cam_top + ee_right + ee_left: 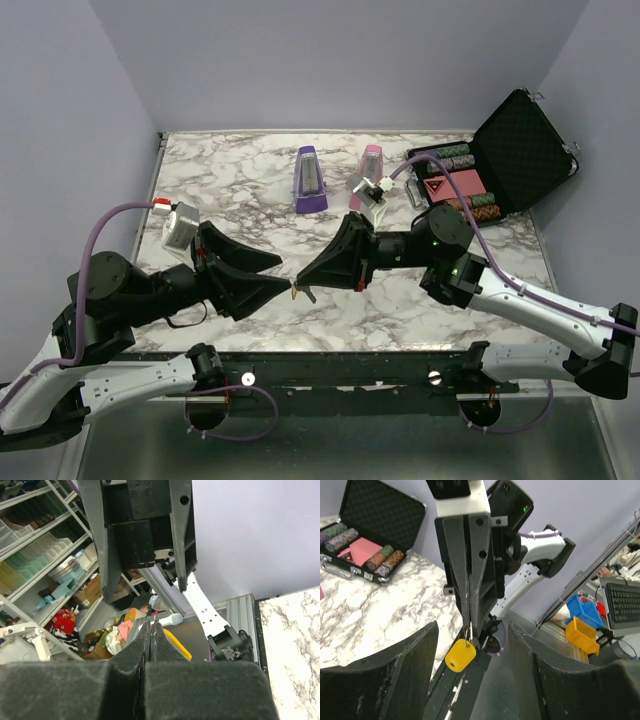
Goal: Remove the keys from the keyring
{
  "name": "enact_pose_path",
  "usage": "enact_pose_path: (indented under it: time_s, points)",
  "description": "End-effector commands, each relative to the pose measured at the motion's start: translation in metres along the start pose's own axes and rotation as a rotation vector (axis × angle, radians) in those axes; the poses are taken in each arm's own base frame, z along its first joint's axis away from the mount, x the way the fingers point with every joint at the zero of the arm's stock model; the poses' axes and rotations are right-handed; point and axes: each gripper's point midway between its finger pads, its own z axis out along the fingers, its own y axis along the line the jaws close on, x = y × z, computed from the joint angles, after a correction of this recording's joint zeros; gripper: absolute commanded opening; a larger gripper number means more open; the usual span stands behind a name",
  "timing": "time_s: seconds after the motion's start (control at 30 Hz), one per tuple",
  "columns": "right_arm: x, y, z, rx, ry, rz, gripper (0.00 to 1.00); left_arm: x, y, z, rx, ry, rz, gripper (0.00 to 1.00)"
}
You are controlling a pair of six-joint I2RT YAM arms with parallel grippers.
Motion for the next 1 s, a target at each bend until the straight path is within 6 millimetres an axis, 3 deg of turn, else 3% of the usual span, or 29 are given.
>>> enact_pose_path:
  time_s: [0.0,0.4,0.73,0.97]
  points:
    - [-0.001,0.012,0.003,-0.050,0.050,-0.009,0.01,0.025,0.001,-0.002,0.024,0.102,0.013,0.65]
    - [0.000,0.015,0.006,-0.074,0.071,-0.006,0.01,0.037,0.001,0.006,0.035,0.160,0.013,0.46]
    - [-0.002,0.018,0.005,-0.080,0.066,-0.013,0.01,0.040,0.001,0.003,0.033,0.177,0.009,0.24]
    - [-0.005,0.021,0.005,-0.086,0.058,-0.021,0.01,0.041,0.000,0.000,0.035,0.184,0.008,0.14]
